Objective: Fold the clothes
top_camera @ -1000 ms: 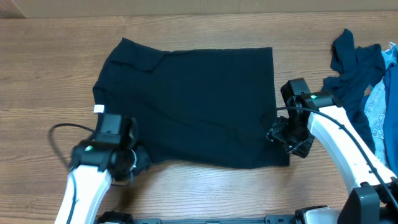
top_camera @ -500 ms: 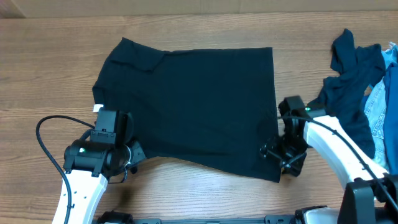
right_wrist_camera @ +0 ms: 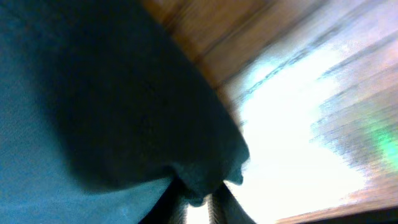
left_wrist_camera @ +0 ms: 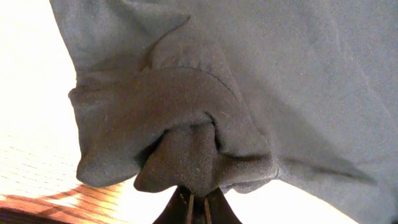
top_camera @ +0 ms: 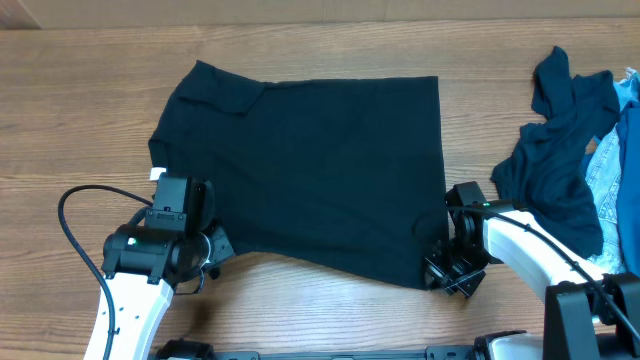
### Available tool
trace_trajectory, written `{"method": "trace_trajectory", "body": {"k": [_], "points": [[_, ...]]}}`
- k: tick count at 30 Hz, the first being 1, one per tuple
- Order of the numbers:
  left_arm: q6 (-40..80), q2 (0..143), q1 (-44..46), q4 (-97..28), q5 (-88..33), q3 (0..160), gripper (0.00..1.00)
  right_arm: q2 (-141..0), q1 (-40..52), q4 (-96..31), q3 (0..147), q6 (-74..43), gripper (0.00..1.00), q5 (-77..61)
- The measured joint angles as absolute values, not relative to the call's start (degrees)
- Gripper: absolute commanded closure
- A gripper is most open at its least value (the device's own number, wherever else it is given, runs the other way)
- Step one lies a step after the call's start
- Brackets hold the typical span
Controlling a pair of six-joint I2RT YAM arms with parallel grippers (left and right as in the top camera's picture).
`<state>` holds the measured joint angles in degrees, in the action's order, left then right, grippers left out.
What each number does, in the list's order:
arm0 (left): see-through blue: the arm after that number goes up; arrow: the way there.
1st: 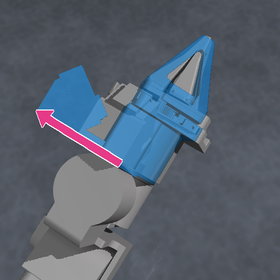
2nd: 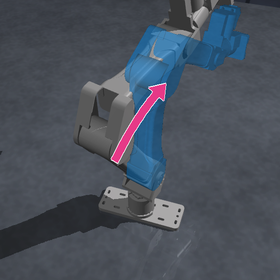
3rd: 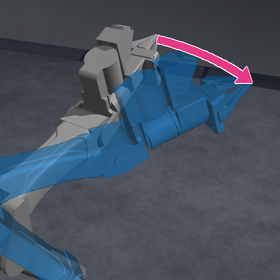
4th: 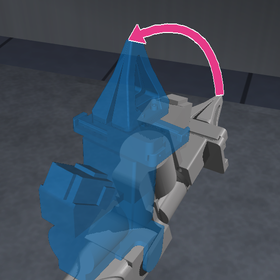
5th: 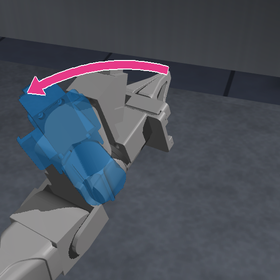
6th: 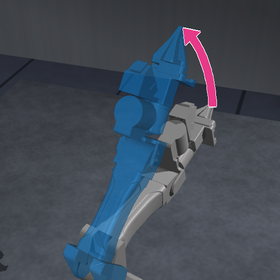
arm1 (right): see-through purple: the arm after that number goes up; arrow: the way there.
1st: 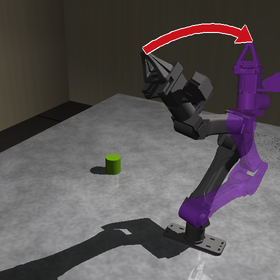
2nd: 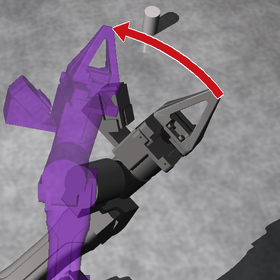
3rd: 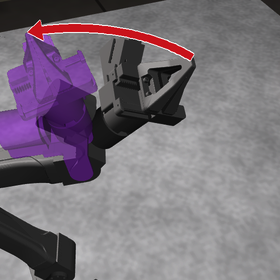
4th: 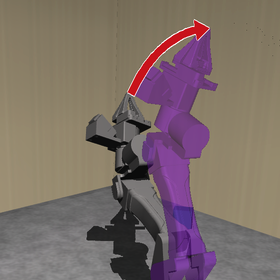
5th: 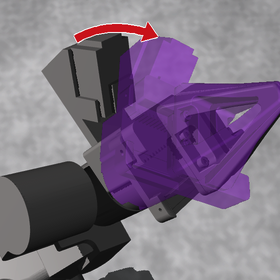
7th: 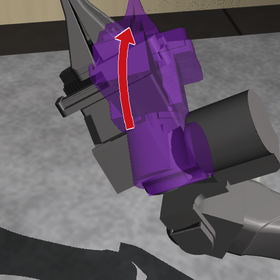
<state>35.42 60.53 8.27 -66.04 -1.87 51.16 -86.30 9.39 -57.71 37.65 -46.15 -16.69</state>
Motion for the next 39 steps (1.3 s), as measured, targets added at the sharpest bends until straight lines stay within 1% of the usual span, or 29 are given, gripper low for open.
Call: {"method": "trace_trajectory", "body": {"k": [4, 7, 11, 13, 18, 24, 28, 31, 33, 36, 39], "points": [[35.4, 60.5, 8.3, -66.0, -1.9, 51.2, 0.95, -86.3, 9.4, -59.4, 37.6, -45.5, 0.96, -16.6], [35.3, 60.5, 8.3, -66.0, -1.9, 51.2, 0.95, -85.2, 9.4, -65.1, 38.2, -44.1, 0.96, -15.5], [33.9, 60.6, 8.3, -66.2, -1.8, 51.2, 0.94, -73.9, 9.4, -71.6, 43.0, -42.4, 0.96, -13.7], [33.5, 60.6, 8.3, -65.2, -1.8, 51.1, 0.91, -71.2, 9.4, -71.5, 46.0, -42.0, 0.96, -13.2], [30.9, 60.6, 8.3, -58.7, -1.9, 51.1, 0.89, -73.3, 9.4, -66.5, 47.7, -41.9, 0.96, -12.9], [29.6, 60.6, 8.3, -58.7, -1.8, 51.1, 0.88, -78.2, 9.4, -60.8, 47.7, -42.0, 0.95, -12.6], [28.5, 60.6, 8.3, -59.0, -1.6, 51.1, 0.88, -78.3, 9.4, -57.6, 47.7, -42.0, 0.96, -12.3], [28.2, 60.6, 8.3, -58.7, -0.5, 51.1, 0.88, -78.3, 7.1, -55.4, 47.7, -42.7, 0.96, -10.9], [27.6, 61.3, 8.3, -57.3, 0.2, 51.1, 0.88, -78.3, 3.9, -54.7, 47.7, -43.0, 0.96, -10.4], [26.6, 64.8, 8.3, -55.1, 0.3, 51.1, 0.89, -78.3, 1.8, -54.2, 47.7, -43.1, 0.93, -10.2], [26.3, 69.3, 8.3, -54.4, 0.3, 51.1, 0.92, -78.3, 1.6, -53.5, 47.7, -43.1, 0.89, -10.1]]}}
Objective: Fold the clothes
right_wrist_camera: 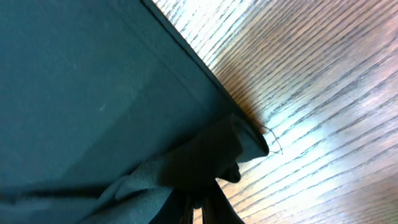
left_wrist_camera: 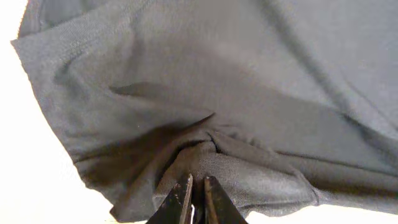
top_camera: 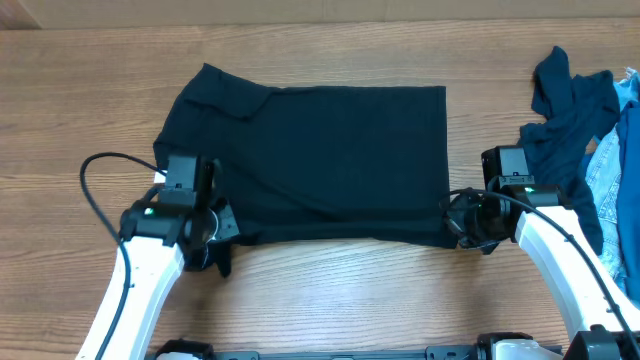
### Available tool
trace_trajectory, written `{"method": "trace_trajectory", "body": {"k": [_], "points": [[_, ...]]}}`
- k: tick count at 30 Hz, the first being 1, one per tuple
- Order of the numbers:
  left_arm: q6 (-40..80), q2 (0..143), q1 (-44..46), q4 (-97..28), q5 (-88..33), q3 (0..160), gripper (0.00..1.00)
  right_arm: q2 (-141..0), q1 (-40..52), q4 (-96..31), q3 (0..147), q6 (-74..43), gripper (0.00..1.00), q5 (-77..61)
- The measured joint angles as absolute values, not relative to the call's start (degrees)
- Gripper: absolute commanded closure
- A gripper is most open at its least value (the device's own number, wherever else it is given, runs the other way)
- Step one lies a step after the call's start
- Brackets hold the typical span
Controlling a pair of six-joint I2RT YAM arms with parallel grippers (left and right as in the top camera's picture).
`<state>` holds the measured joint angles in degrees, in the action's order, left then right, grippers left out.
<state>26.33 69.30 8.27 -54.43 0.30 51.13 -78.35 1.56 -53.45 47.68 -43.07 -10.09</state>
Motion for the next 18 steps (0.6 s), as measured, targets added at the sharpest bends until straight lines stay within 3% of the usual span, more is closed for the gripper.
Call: {"method": "trace_trajectory", "body": {"k": [4, 13, 15, 16, 17, 18], "points": [[26.3, 74.4, 8.3, -53.1, 0.3, 51.1, 0.91, -78.3, 1.5, -53.5, 47.7, -43.0, 0.83, -9.8], [23.4, 75.5, 8.3, -45.8, 0.9, 51.1, 0.89, -78.3, 1.5, -48.1, 47.7, -40.4, 0.82, -9.0], [22.2, 76.8, 8.3, -43.5, 1.1, 51.1, 0.8, -78.3, 1.5, -47.2, 47.7, -40.4, 0.71, -9.0], [21.9, 77.6, 8.3, -42.2, 1.2, 51.1, 0.71, -78.4, 1.5, -46.3, 47.7, -40.4, 0.7, -8.7], [21.1, 78.5, 8.3, -41.2, 1.4, 51.1, 0.49, -78.4, 1.5, -46.0, 47.7, -40.4, 0.69, -8.7], [20.4, 79.8, 8.3, -40.2, 2.0, 51.1, 0.44, -78.4, 1.5, -46.1, 47.7, -40.2, 0.68, -8.5]]}}
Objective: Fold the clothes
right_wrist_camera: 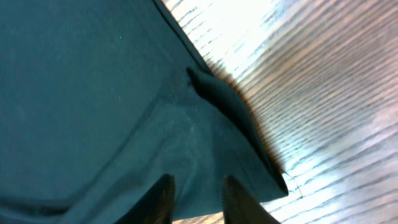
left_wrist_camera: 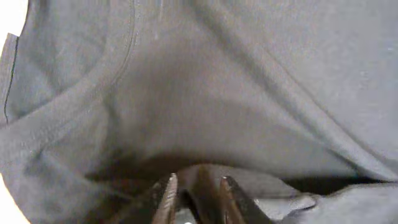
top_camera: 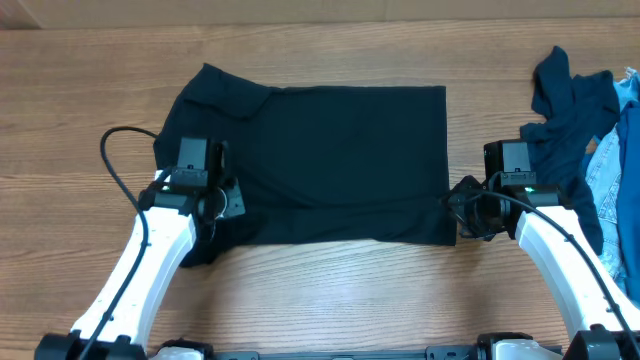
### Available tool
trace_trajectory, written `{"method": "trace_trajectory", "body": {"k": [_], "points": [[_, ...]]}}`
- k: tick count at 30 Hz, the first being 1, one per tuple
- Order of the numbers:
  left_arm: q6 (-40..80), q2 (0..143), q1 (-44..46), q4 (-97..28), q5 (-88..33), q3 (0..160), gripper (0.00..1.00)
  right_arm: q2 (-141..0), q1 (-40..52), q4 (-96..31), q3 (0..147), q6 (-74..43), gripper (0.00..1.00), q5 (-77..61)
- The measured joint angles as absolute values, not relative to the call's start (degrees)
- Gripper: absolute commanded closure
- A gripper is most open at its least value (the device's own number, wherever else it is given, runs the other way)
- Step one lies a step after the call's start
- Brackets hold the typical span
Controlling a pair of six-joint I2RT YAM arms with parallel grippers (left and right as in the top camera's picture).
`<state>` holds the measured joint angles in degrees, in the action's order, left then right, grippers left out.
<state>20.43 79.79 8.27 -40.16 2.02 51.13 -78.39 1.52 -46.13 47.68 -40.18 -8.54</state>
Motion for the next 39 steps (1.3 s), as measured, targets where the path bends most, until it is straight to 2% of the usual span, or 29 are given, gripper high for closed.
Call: {"method": "trace_trajectory", "body": {"k": [1, 3, 6, 11, 14, 22, 25, 27, 28, 29, 31, 32, 36, 39], "points": [[19.6, 80.2, 8.3, -39.8, 2.7, 51.1, 0.39, -78.4, 1.5, -47.2, 47.7, -40.2, 0.68, -8.5], [19.1, 80.3, 8.3, -38.9, 4.3, 51.1, 0.39, -78.4, 1.5, -47.8, 47.7, -40.0, 0.67, -8.5], [17.9, 80.3, 7.0, -38.7, 5.2, 51.2, 0.44, -78.4, 1.5, -49.1, 47.7, -39.4, 0.67, -8.5], [17.6, 80.2, 1.7, -52.4, 3.0, 52.9, 0.38, -78.4, 1.5, -51.6, 47.7, -38.8, 0.57, -8.5], [17.5, 80.1, -0.4, -56.2, -0.8, 52.9, 0.29, -78.4, 1.5, -52.0, 47.7, -38.7, 0.5, -8.5], [13.5, 80.1, -0.4, -56.2, -1.7, 52.9, 0.31, -78.4, 1.5, -53.1, 47.7, -36.2, 0.46, -8.5], [12.8, 80.8, -0.4, -55.3, -0.9, 52.9, 0.41, -78.4, 1.5, -53.3, 47.7, -36.0, 0.46, -8.5], [11.4, 83.6, -0.4, -53.9, -0.6, 52.9, 0.53, -78.4, 1.5, -53.8, 47.7, -35.9, 0.47, -8.5], [10.9, 85.2, -0.4, -53.7, -0.4, 52.9, 0.6, -78.4, 1.5, -54.2, 47.7, -35.9, 0.47, -8.5], [10.0, 87.0, -0.4, -53.3, -0.3, 52.9, 0.75, -78.4, 1.5, -54.7, 47.7, -35.9, 0.46, -8.5], [9.3, 90.0, -0.4, -52.9, -0.2, 52.9, 0.91, -78.4, 1.5, -55.0, 47.7, -35.9, 0.47, -8.5], [8.6, 91.0, -0.4, -52.9, -0.1, 52.9, 0.96, -78.4, 1.5, -55.0, 47.7, -36.0, 0.46, -8.5], [8.4, 91.4, -0.5, -52.7, -0.2, 52.9, 0.96, -78.4, 1.5, -55.0, 47.7, -36.0, 0.47, -8.5], [8.4, 91.4, -1.5, -52.9, -0.1, 55.3, 0.89, -78.4, 1.5, -55.0, 47.7, -35.9, 0.47, -8.5]]}}
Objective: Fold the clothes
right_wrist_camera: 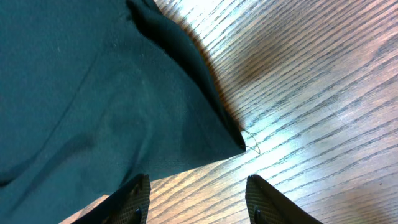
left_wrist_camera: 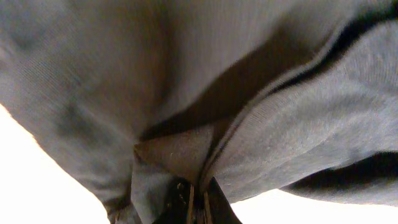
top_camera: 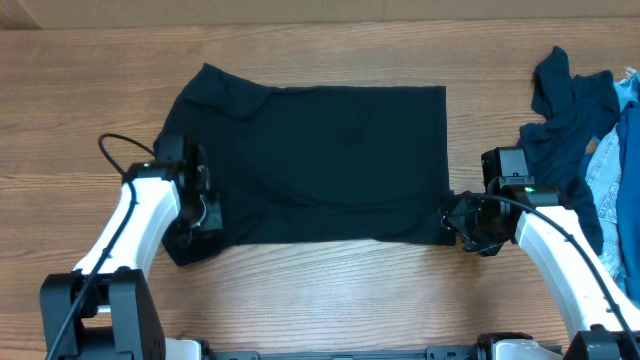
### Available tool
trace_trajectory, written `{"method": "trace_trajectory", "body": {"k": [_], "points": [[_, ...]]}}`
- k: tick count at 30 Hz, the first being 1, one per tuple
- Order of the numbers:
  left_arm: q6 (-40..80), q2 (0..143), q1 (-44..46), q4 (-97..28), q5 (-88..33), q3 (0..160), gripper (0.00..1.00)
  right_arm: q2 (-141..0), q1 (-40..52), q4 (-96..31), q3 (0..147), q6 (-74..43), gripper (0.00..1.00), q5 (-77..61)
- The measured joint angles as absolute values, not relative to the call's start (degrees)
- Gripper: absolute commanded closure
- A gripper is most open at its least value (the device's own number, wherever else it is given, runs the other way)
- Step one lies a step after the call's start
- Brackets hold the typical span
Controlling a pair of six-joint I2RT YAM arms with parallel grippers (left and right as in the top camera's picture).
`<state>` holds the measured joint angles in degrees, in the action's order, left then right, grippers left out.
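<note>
A black shirt (top_camera: 320,160) lies spread flat across the middle of the table, its near edge fairly straight. My left gripper (top_camera: 198,218) sits at the shirt's near left corner, where the cloth is bunched. In the left wrist view the gripper (left_wrist_camera: 196,200) is shut on a fold of that grey-looking cloth (left_wrist_camera: 249,124). My right gripper (top_camera: 463,226) rests just off the near right corner. In the right wrist view it (right_wrist_camera: 200,205) is wide open over bare wood, the shirt's corner (right_wrist_camera: 205,118) just ahead, a loose thread at its tip.
A heap of other clothes lies at the table's right edge: a dark blue garment (top_camera: 560,150) and light blue denim (top_camera: 622,150). Bare wooden table (top_camera: 330,300) runs along the front. The left arm's cable (top_camera: 112,150) loops beside the shirt.
My left gripper was slightly open on the shirt's left side; now it is lower, at the near left corner, and shut on bunched cloth. The right gripper stands wider open, off the corner.
At first both grippers were shut on the shirt's near corners, with the near edge slanting low toward the front. Then the edge lay farther back and straight, still held. Both then opened. Now the left is shut on cloth again and the right stays open.
</note>
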<state>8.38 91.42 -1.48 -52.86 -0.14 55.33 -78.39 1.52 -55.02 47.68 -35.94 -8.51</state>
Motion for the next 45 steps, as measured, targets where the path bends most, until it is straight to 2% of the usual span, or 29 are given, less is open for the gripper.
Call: {"method": "trace_trajectory", "body": {"k": [5, 12, 13, 14, 18, 20, 23, 25, 29, 32, 34, 36, 40, 43, 45], "points": [[7.8, 91.4, -2.7, -45.3, 1.1, 59.5, 0.69, -78.4, 1.5, -54.9, 47.7, -36.0, 0.46, -8.5], [7.1, 91.5, -2.7, -38.7, 1.3, 59.5, 0.57, -78.4, 1.5, -55.1, 47.7, -35.9, 0.44, -8.3], [6.9, 91.7, -2.7, -39.4, 1.3, 59.6, 0.52, -78.4, 1.5, -55.2, 47.7, -35.9, 0.43, -8.3], [6.8, 91.8, -2.7, -40.9, 1.4, 59.6, 0.45, -78.4, 1.5, -55.5, 47.7, -35.7, 0.38, -8.3], [6.0, 92.0, -2.7, -47.9, 1.6, 59.7, 0.38, -78.4, 1.5, -55.7, 47.7, -34.6, 0.09, -8.1], [6.0, 92.0, -3.1, -48.3, 1.6, 59.7, 0.33, -78.4, 1.5, -56.0, 47.7, -34.1, 0.04, -8.1], [6.9, 92.0, -6.5, -46.9, 1.7, 59.7, 0.34, -78.4, 1.5, -56.8, 47.7, -33.1, 0.04, -8.6], [7.1, 92.0, -9.0, -46.0, 0.8, 59.7, 0.38, -78.4, 1.5, -57.1, 47.7, -32.9, 0.04, -8.8], [5.2, 92.7, -10.4, -43.7, -4.5, 59.7, 0.41, -78.4, 1.5, -57.2, 47.7, -32.8, 0.06, -8.8], [4.2, 95.2, -9.7, -43.9, -7.8, 59.7, 0.53, -78.4, 1.5, -57.3, 47.7, -32.7, 0.07, -8.8], [3.9, 97.5, -9.5, -44.8, -9.2, 59.7, 0.55, -78.4, 1.5, -57.6, 47.7, -32.7, 0.07, -8.8], [3.9, 99.0, -9.5, -45.2, -9.9, 59.7, 0.65, -78.4, 1.5, -57.9, 47.7, -32.8, 0.07, -8.8], [3.9, 99.2, -9.5, -45.2, -10.5, 59.7, 0.79, -78.4, 1.5, -58.0, 47.7, -32.8, 0.07, -8.8], [3.8, 98.9, -9.5, -48.6, -10.5, 61.5, 0.78, -78.4, 1.5, -58.0, 47.7, -32.8, 0.07, -8.8], [3.9, 95.9, -9.5, -53.8, -8.3, 64.5, 0.68, -78.4, 1.5, -58.0, 47.7, -32.7, 0.07, -8.8]]}}
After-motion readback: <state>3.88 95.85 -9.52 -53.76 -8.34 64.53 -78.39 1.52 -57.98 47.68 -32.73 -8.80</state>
